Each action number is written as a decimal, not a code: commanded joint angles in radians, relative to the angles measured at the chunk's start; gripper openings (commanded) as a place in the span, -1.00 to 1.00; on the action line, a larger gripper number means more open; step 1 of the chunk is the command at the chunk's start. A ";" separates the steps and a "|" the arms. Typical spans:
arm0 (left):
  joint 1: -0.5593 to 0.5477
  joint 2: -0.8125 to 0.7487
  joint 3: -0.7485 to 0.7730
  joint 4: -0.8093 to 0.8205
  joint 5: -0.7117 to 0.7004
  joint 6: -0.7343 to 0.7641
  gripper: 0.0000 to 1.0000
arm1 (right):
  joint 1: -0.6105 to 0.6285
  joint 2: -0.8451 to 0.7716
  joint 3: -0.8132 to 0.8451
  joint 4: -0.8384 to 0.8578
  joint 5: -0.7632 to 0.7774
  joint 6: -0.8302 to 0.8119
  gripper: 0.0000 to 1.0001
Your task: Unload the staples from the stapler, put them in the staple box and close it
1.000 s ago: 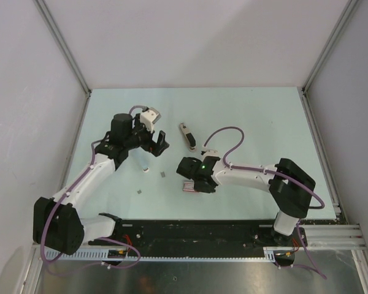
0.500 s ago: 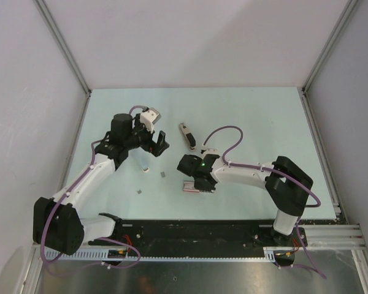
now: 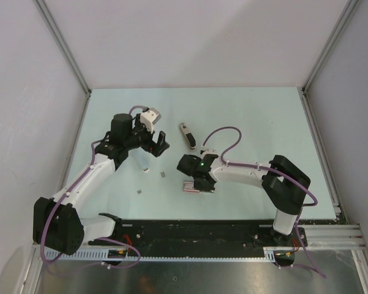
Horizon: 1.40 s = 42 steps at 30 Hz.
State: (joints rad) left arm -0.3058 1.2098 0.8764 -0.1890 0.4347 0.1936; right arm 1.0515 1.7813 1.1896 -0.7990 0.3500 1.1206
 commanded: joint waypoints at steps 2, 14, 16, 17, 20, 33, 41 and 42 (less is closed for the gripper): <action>-0.005 -0.029 -0.011 0.022 0.042 0.067 0.99 | -0.007 0.012 0.032 0.006 0.012 -0.005 -1.00; -0.005 -0.030 -0.008 0.022 0.044 0.070 0.99 | -0.019 0.019 0.033 0.007 0.006 -0.013 -1.00; -0.005 -0.031 -0.008 0.023 0.044 0.070 0.99 | -0.020 0.023 0.033 0.009 0.003 -0.015 -1.00; -0.005 -0.031 -0.008 0.023 0.044 0.070 0.99 | -0.020 0.025 0.032 0.010 0.001 -0.016 -1.00; -0.005 -0.033 -0.008 0.022 0.043 0.071 0.99 | -0.023 0.029 0.033 0.013 -0.004 -0.017 -0.98; -0.005 -0.034 -0.017 0.023 0.043 0.071 0.99 | -0.024 0.040 0.033 0.030 -0.013 -0.027 -0.95; -0.005 -0.036 -0.018 0.023 0.047 0.072 0.99 | -0.030 0.042 0.032 0.034 -0.018 -0.032 -0.86; -0.005 -0.036 -0.018 0.023 0.048 0.072 0.99 | -0.031 0.042 0.033 0.034 -0.019 -0.033 -0.82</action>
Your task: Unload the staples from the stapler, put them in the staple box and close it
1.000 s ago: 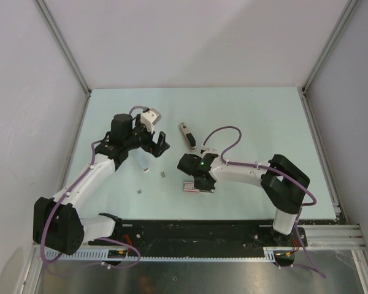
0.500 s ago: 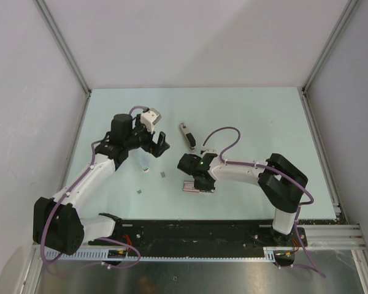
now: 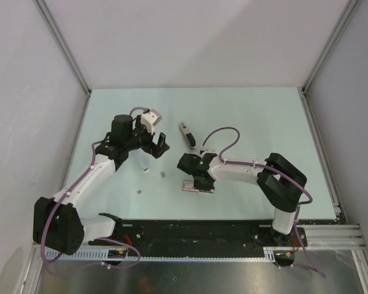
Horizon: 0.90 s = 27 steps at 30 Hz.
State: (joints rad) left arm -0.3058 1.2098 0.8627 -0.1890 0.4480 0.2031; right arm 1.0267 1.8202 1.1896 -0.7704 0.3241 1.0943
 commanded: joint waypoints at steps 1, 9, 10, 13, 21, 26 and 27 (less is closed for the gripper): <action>-0.004 -0.036 -0.004 0.023 0.034 0.062 0.99 | -0.006 0.004 0.033 0.006 0.006 -0.007 -0.79; -0.005 -0.039 -0.007 0.022 0.035 0.062 0.99 | -0.002 -0.016 0.033 0.009 0.005 -0.013 -0.54; -0.005 -0.041 -0.007 0.023 0.035 0.061 0.99 | 0.000 -0.020 0.033 0.009 0.006 -0.014 -0.53; -0.004 -0.043 -0.009 0.024 0.036 0.062 0.99 | 0.006 -0.027 0.041 0.004 0.011 -0.015 -0.52; -0.006 -0.046 -0.011 0.022 0.044 0.057 0.99 | 0.031 -0.050 0.076 -0.032 0.026 -0.014 -0.47; -0.006 -0.050 -0.011 0.023 0.047 0.057 0.99 | 0.035 -0.064 0.080 -0.047 0.031 -0.008 -0.44; -0.006 -0.051 -0.011 0.023 0.048 0.056 0.99 | 0.035 -0.063 0.080 -0.049 0.030 -0.007 -0.44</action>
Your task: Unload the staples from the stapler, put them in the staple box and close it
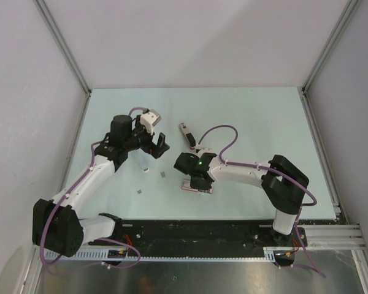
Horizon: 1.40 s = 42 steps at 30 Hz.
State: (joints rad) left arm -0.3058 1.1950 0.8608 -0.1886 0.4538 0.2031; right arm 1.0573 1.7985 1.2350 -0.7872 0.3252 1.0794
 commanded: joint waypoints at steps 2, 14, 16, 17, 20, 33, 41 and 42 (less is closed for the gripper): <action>-0.007 -0.039 -0.011 0.022 0.042 0.056 0.99 | 0.004 -0.042 0.039 -0.035 0.027 0.008 -0.44; -0.006 -0.037 -0.020 0.022 0.033 0.068 0.99 | -0.046 -0.053 0.062 -0.014 0.083 -0.049 -0.61; -0.006 -0.036 -0.022 0.023 0.029 0.072 0.99 | -0.047 -0.031 0.070 -0.013 0.086 -0.056 -0.67; -0.006 -0.035 -0.023 0.023 0.025 0.074 0.99 | -0.046 -0.021 0.072 -0.014 0.086 -0.058 -0.70; -0.007 -0.031 -0.025 0.022 0.019 0.080 0.99 | -0.046 -0.002 0.073 -0.021 0.092 -0.059 -0.79; -0.006 -0.013 -0.019 0.022 0.016 0.088 0.99 | -0.063 0.025 0.074 -0.001 0.101 -0.075 -0.83; -0.007 -0.012 -0.024 0.022 0.013 0.091 0.99 | -0.087 0.038 0.074 0.034 0.112 -0.090 -0.84; -0.007 -0.012 -0.025 0.023 0.013 0.091 0.99 | -0.088 0.042 0.074 0.036 0.111 -0.091 -0.84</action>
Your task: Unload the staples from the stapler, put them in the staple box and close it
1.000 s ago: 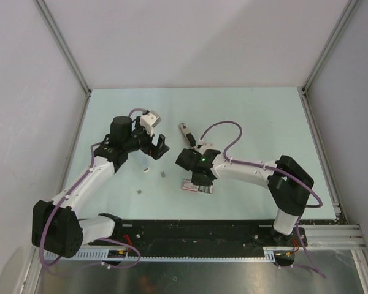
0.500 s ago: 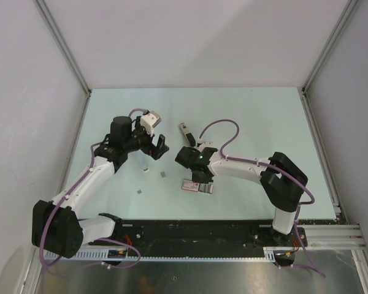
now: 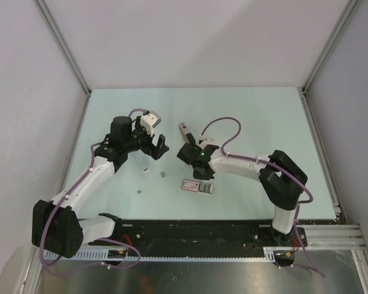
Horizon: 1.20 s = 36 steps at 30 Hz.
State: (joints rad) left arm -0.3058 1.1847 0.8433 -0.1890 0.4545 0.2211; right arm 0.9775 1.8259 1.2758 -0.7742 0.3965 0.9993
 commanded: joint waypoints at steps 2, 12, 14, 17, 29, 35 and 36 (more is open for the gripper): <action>-0.006 -0.001 -0.009 0.022 0.010 0.073 0.99 | -0.009 0.026 0.033 0.022 0.038 -0.010 -0.86; -0.006 -0.007 -0.016 0.022 0.005 0.079 0.99 | 0.024 0.053 0.033 -0.003 0.045 0.013 -0.90; -0.006 -0.010 -0.017 0.023 0.002 0.079 0.99 | 0.033 0.052 0.034 -0.011 0.051 0.020 -0.90; -0.006 -0.012 -0.021 0.023 0.002 0.080 0.99 | 0.044 0.049 0.033 -0.023 0.059 0.029 -0.90; -0.007 -0.024 -0.028 0.022 0.001 0.081 0.99 | 0.061 0.032 0.033 -0.062 0.069 0.054 -0.89; -0.006 -0.029 -0.028 0.023 -0.006 0.081 0.99 | 0.054 0.016 0.033 -0.043 0.064 0.045 -0.84; -0.006 -0.029 -0.028 0.023 -0.009 0.082 0.99 | 0.053 0.009 0.033 -0.039 0.064 0.042 -0.83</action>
State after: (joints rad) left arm -0.3058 1.1839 0.8165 -0.1894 0.4454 0.2371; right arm 1.0321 1.8740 1.2785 -0.8104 0.4248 1.0241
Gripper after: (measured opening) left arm 0.994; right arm 0.078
